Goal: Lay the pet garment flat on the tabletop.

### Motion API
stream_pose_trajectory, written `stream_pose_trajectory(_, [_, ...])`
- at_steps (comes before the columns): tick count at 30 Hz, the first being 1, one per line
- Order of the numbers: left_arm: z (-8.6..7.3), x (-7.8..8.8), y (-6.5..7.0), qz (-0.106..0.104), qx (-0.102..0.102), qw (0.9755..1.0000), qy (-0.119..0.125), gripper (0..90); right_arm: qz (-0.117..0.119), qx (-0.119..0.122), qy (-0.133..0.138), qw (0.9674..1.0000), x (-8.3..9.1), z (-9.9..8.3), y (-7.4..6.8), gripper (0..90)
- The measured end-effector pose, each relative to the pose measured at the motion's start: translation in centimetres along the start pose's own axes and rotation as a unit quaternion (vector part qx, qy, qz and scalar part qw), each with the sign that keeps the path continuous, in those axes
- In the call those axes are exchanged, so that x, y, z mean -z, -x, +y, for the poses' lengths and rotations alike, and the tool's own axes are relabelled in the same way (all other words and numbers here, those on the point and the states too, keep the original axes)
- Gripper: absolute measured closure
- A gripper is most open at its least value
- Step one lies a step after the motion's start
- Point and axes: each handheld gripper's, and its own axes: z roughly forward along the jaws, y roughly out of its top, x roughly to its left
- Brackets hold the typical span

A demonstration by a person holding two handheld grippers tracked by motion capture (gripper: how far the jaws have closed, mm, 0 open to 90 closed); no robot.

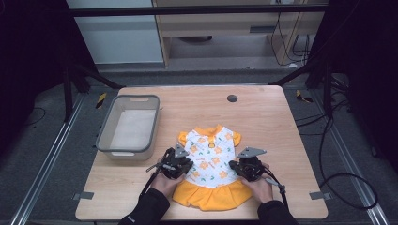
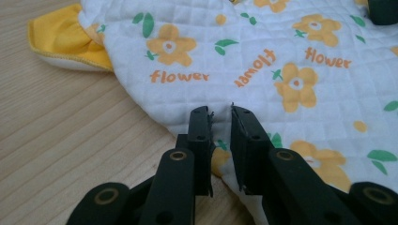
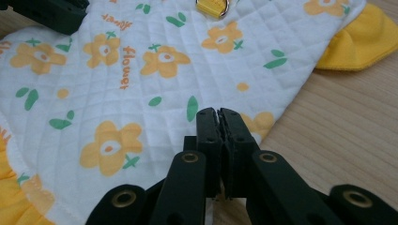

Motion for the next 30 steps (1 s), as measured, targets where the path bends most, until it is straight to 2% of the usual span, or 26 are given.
stream_pose_trajectory(3, [0.0, 0.0, -0.1, -0.002, 0.001, 1.0000, 0.001, 77.4, -0.001, -0.002, 0.001, 1.0000, 0.0, 0.0, 0.0, 86.5])
stream_pose_trajectory(5, [0.0, 0.3, -0.1, -0.001, 0.004, 1.0000, 0.001, 72.7, -0.004, -0.001, 0.006, 1.0000, 0.2, 0.0, -0.1, 82.7])
stream_pose_trajectory(7, [0.1, 0.7, -0.1, -0.001, 0.006, 1.0000, 0.006, 69.0, -0.004, -0.004, 0.025, 0.9997, 0.9, 0.1, -0.1, 78.9])
stream_pose_trajectory(8, [0.2, 1.5, -0.3, -0.002, 0.009, 0.9998, 0.018, 67.6, -0.005, -0.011, 0.035, 0.9993, 1.4, 0.2, 0.0, 75.8])
stream_pose_trajectory(12, [-0.1, 3.2, -0.4, -0.009, 0.011, 0.9992, 0.038, 62.5, -0.024, -0.012, 0.065, 0.9975, 3.1, 0.1, 0.5, 66.6])
stream_pose_trajectory(13, [-0.1, 3.2, -0.4, -0.009, 0.011, 0.9992, 0.038, 61.1, -0.024, -0.012, 0.065, 0.9975, 3.1, 0.1, 0.5, 66.6])
stream_pose_trajectory(14, [-0.3, 4.0, -0.5, -0.012, 0.011, 0.9987, 0.049, 58.9, -0.032, -0.017, 0.076, 0.9964, 4.0, 0.0, 0.8, 62.7])
stream_pose_trajectory(18, [-0.9, 5.1, -1.0, -0.015, 0.019, 0.9976, 0.064, 50.5, -0.048, -0.027, 0.092, 0.9943, 5.4, -0.6, 1.8, 55.9])
stream_pose_trajectory(19, [-1.1, 5.4, -1.2, -0.015, 0.021, 0.9973, 0.068, 50.5, -0.048, -0.027, 0.092, 0.9943, 5.4, -0.6, 1.8, 55.9])
stream_pose_trajectory(20, [-1.4, 5.7, -1.4, -0.015, 0.024, 0.9970, 0.072, 47.6, -0.063, -0.029, 0.093, 0.9933, 6.0, -1.0, 2.3, 51.1])
stream_pose_trajectory(21, [-2.1, 6.2, -1.7, -0.021, 0.022, 0.9965, 0.078, 47.6, -0.063, -0.029, 0.093, 0.9933, 6.0, -1.0, 2.3, 51.1])
stream_pose_trajectory(25, [-3.6, 7.5, -2.4, -0.020, 0.027, 0.9954, 0.090, 40.5, -0.091, -0.058, 0.096, 0.9896, 6.8, -1.7, 3.9, 40.9])
stream_pose_trajectory(30, [-5.6, 9.4, -3.8, -0.003, 0.050, 0.9923, 0.114, 32.8, -0.117, -0.071, 0.088, 0.9868, 7.1, -2.6, 5.4, 33.1])
